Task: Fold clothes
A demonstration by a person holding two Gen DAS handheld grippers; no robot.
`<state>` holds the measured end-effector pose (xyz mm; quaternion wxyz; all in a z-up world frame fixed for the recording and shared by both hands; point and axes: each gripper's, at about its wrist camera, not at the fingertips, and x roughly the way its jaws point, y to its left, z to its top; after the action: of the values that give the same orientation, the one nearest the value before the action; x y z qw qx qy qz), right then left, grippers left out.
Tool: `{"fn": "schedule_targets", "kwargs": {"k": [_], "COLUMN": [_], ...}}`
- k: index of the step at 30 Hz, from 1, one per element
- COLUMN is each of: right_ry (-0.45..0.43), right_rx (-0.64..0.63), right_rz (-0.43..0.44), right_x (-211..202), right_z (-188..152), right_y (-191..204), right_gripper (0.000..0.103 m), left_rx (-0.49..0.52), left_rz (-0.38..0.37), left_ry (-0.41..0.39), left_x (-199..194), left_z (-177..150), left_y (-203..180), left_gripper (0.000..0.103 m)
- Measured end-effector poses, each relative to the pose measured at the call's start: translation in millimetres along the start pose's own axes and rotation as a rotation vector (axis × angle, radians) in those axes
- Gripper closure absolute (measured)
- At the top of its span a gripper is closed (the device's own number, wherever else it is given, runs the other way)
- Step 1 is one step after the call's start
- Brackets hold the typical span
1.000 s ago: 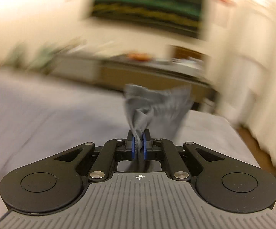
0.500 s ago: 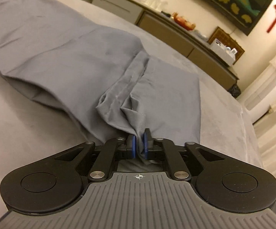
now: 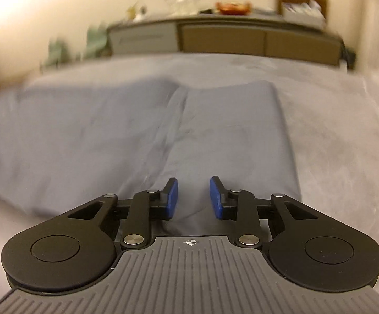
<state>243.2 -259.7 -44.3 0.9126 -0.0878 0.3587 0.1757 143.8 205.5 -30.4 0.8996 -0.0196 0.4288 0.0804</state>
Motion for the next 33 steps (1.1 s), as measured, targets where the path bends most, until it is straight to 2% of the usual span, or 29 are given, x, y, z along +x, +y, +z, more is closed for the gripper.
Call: {"fn": "schedule_targets", "kwargs": {"k": [1, 2, 3, 4, 7, 12, 14, 15, 18, 20, 22, 24, 27, 30, 33], "right_ry": [0.005, 0.014, 0.033, 0.032, 0.030, 0.027, 0.044, 0.056, 0.075, 0.064, -0.069, -0.212, -0.320, -0.352, -0.388], "right_rx": [-0.074, -0.127, -0.127, -0.102, -0.027, -0.021, -0.042, -0.058, -0.127, -0.178, -0.254, -0.304, -0.399, -0.592, -0.743], "right_rz": [-0.050, -0.141, -0.221, -0.216, -0.203, -0.246, -0.284, -0.309, -0.436, -0.547, -0.603, -0.535, -0.343, -0.071, 0.124], "right_x": [4, 5, 7, 7, 8, 9, 14, 20, 12, 7, -15, -36, -46, -40, -35], "right_z": [-2, 1, 2, 2, 2, 3, 8, 12, 14, 20, 28, 33, 27, 12, 10], "right_y": [8, 7, -1, -9, -33, -31, -32, -30, -16, 0, 33, 79, 168, 287, 402], "right_gripper": [0.073, 0.073, 0.073, 0.073, 0.073, 0.072, 0.070, 0.069, 0.052, 0.053, 0.049, 0.043, 0.034, 0.028, 0.023], "left_rx": [0.024, 0.048, 0.055, 0.052, -0.017, -0.107, -0.152, -0.174, -0.400, -0.595, -0.767, -0.918, -1.060, -1.161, -1.213], "left_rz": [0.012, 0.033, 0.050, 0.065, 0.129, 0.246, 0.259, 0.265, 0.167, 0.095, 0.044, -0.007, -0.083, -0.149, -0.198], "left_ry": [0.009, 0.023, 0.028, 0.026, 0.030, 0.040, 0.034, 0.031, -0.091, -0.152, -0.170, -0.174, -0.177, -0.186, -0.166], "left_x": [2, 4, 6, 8, 9, -2, -10, -14, -52, -73, -83, -86, -85, -82, -71], "left_z": [-1, -3, -5, -6, -9, -21, -25, -28, -31, -45, -63, -84, -103, -115, -121], "left_y": [-4, -7, -6, -3, 24, 65, 80, 88, 134, 175, 211, 241, 268, 287, 300], "left_gripper": [0.050, 0.050, 0.044, 0.038, 0.038, 0.038, 0.042, 0.050, 0.049, 0.044, 0.044, 0.044, 0.040, 0.035, 0.031]}}
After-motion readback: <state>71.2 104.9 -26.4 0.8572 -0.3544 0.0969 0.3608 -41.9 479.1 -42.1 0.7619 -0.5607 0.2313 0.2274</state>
